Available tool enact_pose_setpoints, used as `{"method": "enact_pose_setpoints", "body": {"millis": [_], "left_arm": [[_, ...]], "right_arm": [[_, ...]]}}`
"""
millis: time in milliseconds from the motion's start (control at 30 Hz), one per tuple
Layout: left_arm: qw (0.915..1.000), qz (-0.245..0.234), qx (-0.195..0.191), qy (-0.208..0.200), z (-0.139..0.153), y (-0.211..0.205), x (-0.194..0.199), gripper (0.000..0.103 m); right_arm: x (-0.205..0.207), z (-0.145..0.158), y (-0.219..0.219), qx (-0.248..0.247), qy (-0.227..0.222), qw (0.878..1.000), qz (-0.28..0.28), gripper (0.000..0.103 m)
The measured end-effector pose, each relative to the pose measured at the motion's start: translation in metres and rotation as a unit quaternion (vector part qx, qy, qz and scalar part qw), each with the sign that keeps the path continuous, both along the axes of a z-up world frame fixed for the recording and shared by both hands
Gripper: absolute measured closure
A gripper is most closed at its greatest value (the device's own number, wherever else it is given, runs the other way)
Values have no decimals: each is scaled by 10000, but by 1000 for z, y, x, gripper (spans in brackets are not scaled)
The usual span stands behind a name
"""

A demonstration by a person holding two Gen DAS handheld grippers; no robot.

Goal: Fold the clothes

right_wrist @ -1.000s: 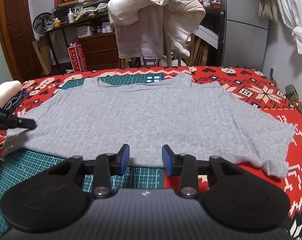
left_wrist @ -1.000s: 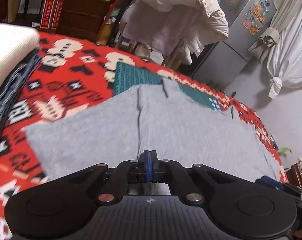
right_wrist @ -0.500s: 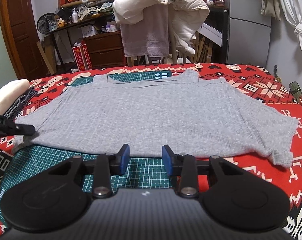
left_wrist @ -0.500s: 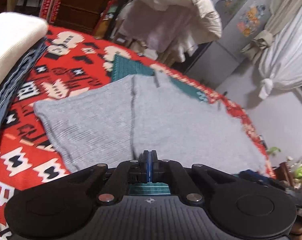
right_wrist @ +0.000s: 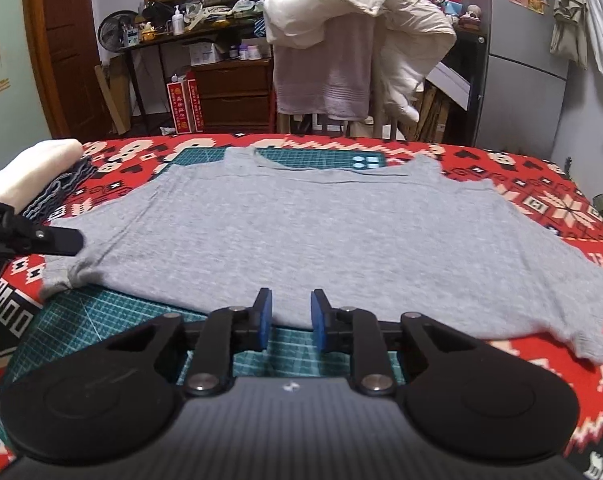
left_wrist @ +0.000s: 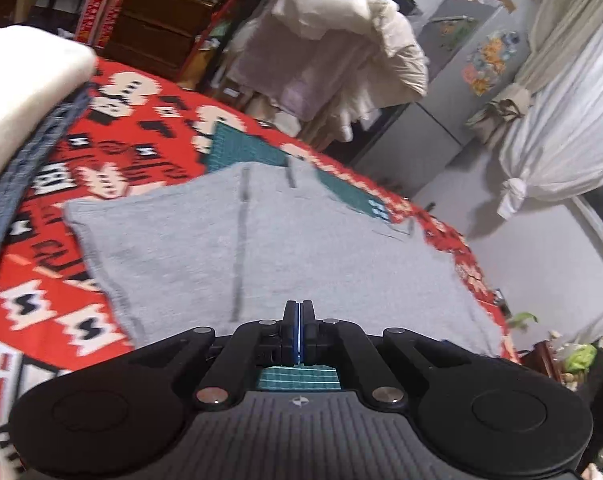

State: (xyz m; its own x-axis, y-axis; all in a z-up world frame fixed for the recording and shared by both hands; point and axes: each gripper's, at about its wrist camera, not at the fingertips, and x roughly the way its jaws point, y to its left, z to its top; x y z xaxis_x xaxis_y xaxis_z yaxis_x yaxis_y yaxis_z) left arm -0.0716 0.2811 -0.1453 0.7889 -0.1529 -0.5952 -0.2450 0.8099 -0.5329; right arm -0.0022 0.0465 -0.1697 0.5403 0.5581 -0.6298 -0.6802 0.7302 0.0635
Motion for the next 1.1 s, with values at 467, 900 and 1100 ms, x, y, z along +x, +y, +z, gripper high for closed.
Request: {"method": "enact_pose_setpoints", "body": {"millis": [467,900,1100], "left_arm": [[9987,80,340,359,-24,-20,15,102],[9987,189,275,392,-25,-12,14,102],[9986,166,291,409,-25,-12,15,102]], "right_arm": [[0,-17,8,-588,-330,9974,-264,84],[42,-17,-61,-305,-9,9916,-1255,84],[64,-17,-97,-262,23,9832,-1806,84]]}}
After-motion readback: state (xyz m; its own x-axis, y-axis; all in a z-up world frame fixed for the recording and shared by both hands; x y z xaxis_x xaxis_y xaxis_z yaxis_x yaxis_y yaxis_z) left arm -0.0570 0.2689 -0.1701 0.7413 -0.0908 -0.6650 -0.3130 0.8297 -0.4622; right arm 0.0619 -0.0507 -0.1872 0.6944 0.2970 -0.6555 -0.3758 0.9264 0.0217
